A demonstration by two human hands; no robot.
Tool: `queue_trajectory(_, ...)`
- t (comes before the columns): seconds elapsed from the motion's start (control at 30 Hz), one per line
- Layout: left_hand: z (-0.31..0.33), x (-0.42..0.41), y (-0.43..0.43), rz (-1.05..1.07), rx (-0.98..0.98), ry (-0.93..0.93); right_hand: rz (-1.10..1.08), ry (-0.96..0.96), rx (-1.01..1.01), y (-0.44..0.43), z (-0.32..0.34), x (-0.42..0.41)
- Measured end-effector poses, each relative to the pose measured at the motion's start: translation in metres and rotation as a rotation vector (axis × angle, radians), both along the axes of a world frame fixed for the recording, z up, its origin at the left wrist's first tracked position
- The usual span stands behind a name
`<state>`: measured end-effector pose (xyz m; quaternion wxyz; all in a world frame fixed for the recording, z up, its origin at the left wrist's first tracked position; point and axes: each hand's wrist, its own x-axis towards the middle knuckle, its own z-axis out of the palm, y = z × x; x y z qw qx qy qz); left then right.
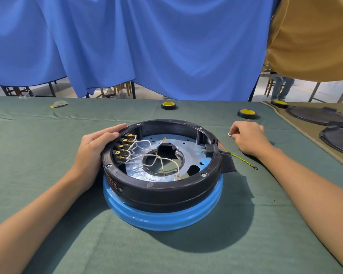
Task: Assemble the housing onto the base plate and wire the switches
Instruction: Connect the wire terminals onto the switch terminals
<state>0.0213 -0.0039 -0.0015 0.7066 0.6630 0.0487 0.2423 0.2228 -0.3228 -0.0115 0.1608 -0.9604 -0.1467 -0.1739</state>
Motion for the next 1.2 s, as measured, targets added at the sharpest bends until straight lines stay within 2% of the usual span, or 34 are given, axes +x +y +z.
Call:
queue_trajectory(0.2,0.0,0.0,0.001,-0.011,-0.001,-0.004,0.084,0.027,-0.012,0.005,0.002,-0.011)
queue_trajectory(0.4,0.0,0.002,0.001,-0.017,-0.017,-0.013,0.161,-0.168,0.184,0.017,0.032,-0.028)
queue_trajectory(0.67,-0.001,0.002,0.003,-0.018,-0.012,-0.014,0.299,-0.092,0.227,0.058,0.076,-0.079)
queue_trajectory(0.8,-0.001,0.002,0.0,-0.02,-0.016,-0.02,0.419,0.184,0.413,0.073,0.09,-0.107)
queue_trajectory(1.0,-0.002,0.003,0.002,-0.027,-0.027,-0.024,0.56,0.379,0.435,0.106,0.101,-0.142)
queue_trajectory(1.07,-0.003,0.004,0.003,-0.036,-0.024,-0.024,0.594,0.389,0.392,0.116,0.101,-0.15)
queue_trajectory(1.2,-0.004,0.004,0.003,-0.04,-0.018,-0.016,0.598,0.245,0.268,0.129,0.099,-0.154)
